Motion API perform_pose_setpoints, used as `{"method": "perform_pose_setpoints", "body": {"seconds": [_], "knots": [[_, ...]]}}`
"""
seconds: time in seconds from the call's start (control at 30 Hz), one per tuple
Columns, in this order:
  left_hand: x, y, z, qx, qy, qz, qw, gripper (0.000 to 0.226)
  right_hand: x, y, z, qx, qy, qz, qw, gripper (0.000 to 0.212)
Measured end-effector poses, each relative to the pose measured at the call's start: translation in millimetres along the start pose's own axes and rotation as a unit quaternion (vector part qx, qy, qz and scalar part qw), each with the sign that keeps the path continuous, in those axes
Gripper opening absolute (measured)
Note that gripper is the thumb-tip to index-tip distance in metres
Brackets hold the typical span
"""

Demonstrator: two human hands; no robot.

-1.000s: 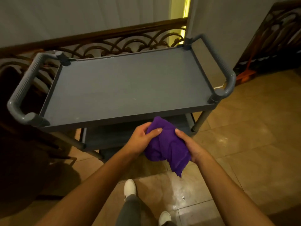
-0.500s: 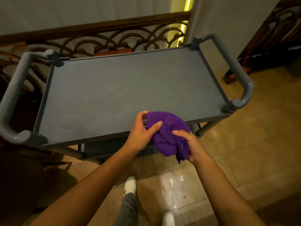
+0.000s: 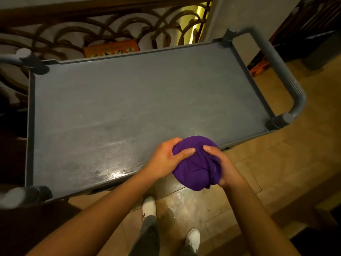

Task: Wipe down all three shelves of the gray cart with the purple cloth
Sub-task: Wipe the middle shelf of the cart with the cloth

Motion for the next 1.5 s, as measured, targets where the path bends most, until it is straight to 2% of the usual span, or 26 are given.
{"method": "perform_pose_setpoints", "body": {"seconds": [0.1,0.17,0.3,0.4,0.47,0.57,0.67,0.73,0.83,0.97,1.07,1.13,1.2,1.27,1.37,1.5], "knots": [[-7.3,5.9,-2.7,0.071,0.109,0.047,0.990,0.021,-0.3,-0.8,0.2,-0.022,0.051,-0.035,0.998,0.061],[-7.6,7.2,-1.0,0.089,0.133,0.055,0.986,0.025,1.9,-4.5,1.2,-0.029,0.021,-0.062,0.997,0.054],[-4.4,8.8,-1.6,0.082,0.086,0.051,0.992,0.024,-3.5,-7.6,6.0,-0.043,-0.058,-0.031,0.997,0.038],[7.6,-0.4,-8.0,0.037,-0.005,0.016,0.999,0.039,-20.0,-14.9,11.3,-0.058,-0.059,-0.015,0.996,0.035],[19.3,-11.6,-15.3,0.009,-0.062,-0.015,0.998,0.038,-37.4,-22.1,16.6,-0.066,-0.072,-0.012,0.995,0.033],[39.9,-35.4,-32.2,-0.021,-0.128,-0.017,0.991,0.040,-64.5,-39.1,33.9,-0.061,-0.090,-0.005,0.994,0.034],[73.2,-51.9,-56.6,-0.047,-0.168,-0.014,0.985,0.047,-96.5,-54.3,57.4,-0.044,-0.040,0.019,0.998,0.049],[97.0,-57.3,-77.5,-0.077,-0.205,-0.006,0.976,0.061,-114.5,-61.2,70.2,-0.050,0.040,0.019,0.998,0.047],[126.4,-57.8,-111.9,-0.119,-0.201,-0.017,0.972,0.077,-137.6,-57.5,86.6,-0.048,0.127,0.021,0.990,0.041],[137.7,-29.7,-146.9,-0.104,-0.177,0.036,0.978,0.059,-171.1,-35.0,107.3,-0.050,0.126,0.034,0.990,0.028],[136.8,-3.5,-172.7,-0.089,-0.161,0.035,0.982,0.046,-196.7,-7.2,128.9,-0.073,0.181,0.046,0.980,0.033],[140.8,14.1,-193.7,-0.043,-0.103,0.041,0.993,0.031,-206.2,15.9,151.1,-0.078,0.208,0.034,0.974,0.031],[144.2,32.8,-215.6,0.016,-0.048,0.060,0.997,0.020,-207.4,39.6,176.4,-0.069,0.207,0.006,0.976,0.037],[139.6,55.5,-236.6,0.049,-0.017,0.087,0.995,0.018,-209.6,64.4,194.3,-0.077,0.192,-0.004,0.978,0.046],[116.3,101.3,-271.0,0.072,0.067,0.122,0.988,0.014,-220.2,112.4,204.3,-0.126,0.138,0.036,0.982,0.062],[94.0,131.1,-309.3,0.143,0.100,0.152,0.973,0.016,-231.9,154.3,200.9,-0.196,0.088,0.024,0.976,0.037]]}}
Point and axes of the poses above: each hand's wrist, its own y-axis towards the middle knuckle, its own x-axis out of the palm, z = x × y, the point moved 2 cm from there along y, towards the middle knuckle, and after that the axes turned 4 degrees about -x, right-handed, at the moved point
